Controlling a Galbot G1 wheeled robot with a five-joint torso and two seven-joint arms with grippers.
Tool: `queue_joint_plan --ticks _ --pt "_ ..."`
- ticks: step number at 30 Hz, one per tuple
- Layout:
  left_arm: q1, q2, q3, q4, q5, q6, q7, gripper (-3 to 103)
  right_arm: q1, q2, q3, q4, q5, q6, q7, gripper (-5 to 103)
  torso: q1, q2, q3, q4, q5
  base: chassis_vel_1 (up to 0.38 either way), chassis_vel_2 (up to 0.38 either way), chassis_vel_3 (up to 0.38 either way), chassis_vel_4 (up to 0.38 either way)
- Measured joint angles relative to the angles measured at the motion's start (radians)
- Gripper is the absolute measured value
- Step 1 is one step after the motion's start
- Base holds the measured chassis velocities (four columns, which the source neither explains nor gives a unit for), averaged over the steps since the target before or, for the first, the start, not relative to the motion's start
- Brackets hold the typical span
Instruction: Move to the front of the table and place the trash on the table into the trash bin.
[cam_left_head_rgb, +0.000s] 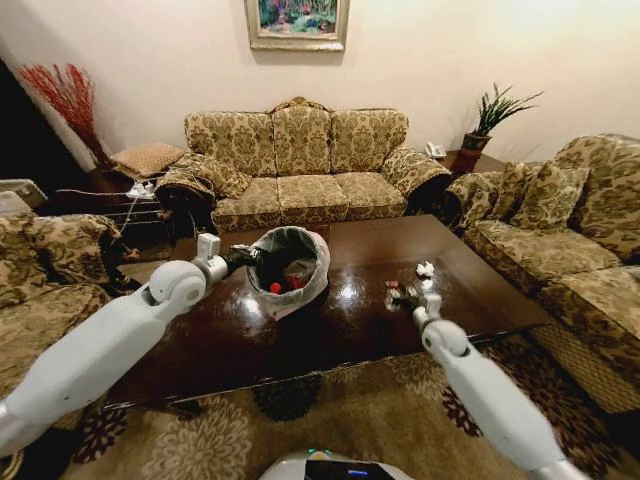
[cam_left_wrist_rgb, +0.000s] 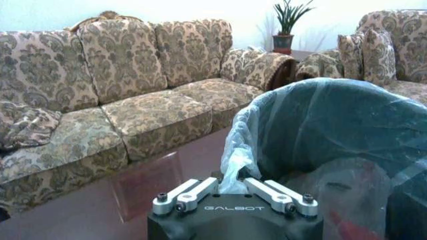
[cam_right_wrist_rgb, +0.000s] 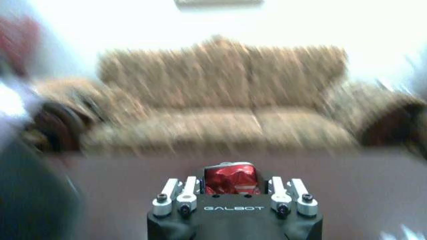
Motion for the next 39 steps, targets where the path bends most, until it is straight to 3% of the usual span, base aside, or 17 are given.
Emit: queue_joint_plan --ticks 6,8,13,16,24,31,33,37,39 --pt "0.021 -0.004 0.0 -0.02 0.001 0.011 -0.014 2 0.18 -0.095 -0.107 0.15 0.151 -0.022 0.012 43 0.0 0.0 0.0 0.0002 -0.0003 0.0 0.0 0.0 0.0" --pt "0.022 -0.004 0.005 -0.023 0.002 0.024 -0.013 2 0.3 -0.124 -0.205 0.226 0.257 -0.037 0.014 43 0.0 0.0 0.0 -0.0001 -0.0002 0.0 0.0 0.0 0.0" --pt "0.016 -0.006 0.016 -0.03 0.0 0.046 -0.013 2 0.449 -0.105 -0.351 0.266 0.341 -0.022 0.016 43 0.0 0.0 0.0 0.0 -0.0001 0.0 0.0 0.0 0.0" --pt "0.012 -0.006 0.018 -0.035 -0.002 0.05 -0.013 2 0.563 -0.034 -0.464 0.263 0.375 -0.008 0.018 43 0.0 0.0 0.0 0.0001 -0.0001 0.0 0.0 0.0 0.0" --pt "0.038 -0.004 -0.001 -0.043 0.002 0.05 -0.015 2 0.644 0.094 -0.606 0.168 0.349 -0.009 0.024 43 0.0 0.0 0.0 0.0004 -0.0001 0.0 0.0 0.0 0.0" --pt "0.064 -0.002 -0.016 -0.046 0.016 0.04 -0.015 2 0.624 0.097 -0.637 0.157 0.316 -0.048 0.006 40 0.0 0.0 0.0 0.0 0.0003 0.0 0.0 0.0 0.0" --pt "0.064 -0.002 -0.016 -0.045 0.016 0.039 -0.015 2 0.619 0.094 -0.637 0.167 0.315 -0.06 0.004 42 0.0 0.0 0.0 -0.0001 0.0003 0.0 0.0 0.0 0.0" --pt "0.055 -0.006 -0.015 -0.042 0.016 0.038 -0.014 2 0.606 0.084 -0.649 0.178 0.304 -0.069 -0.008 65 0.0 0.0 0.0 0.0 0.0002 0.0 0.0 0.0 0.0" --pt "0.054 -0.007 -0.013 -0.042 0.016 0.038 -0.014 2 0.603 0.084 -0.65 0.176 0.302 -0.068 -0.008 65 0.0 0.0 0.0 0.0 0.0002 0.0 0.0 0.0 0.0"
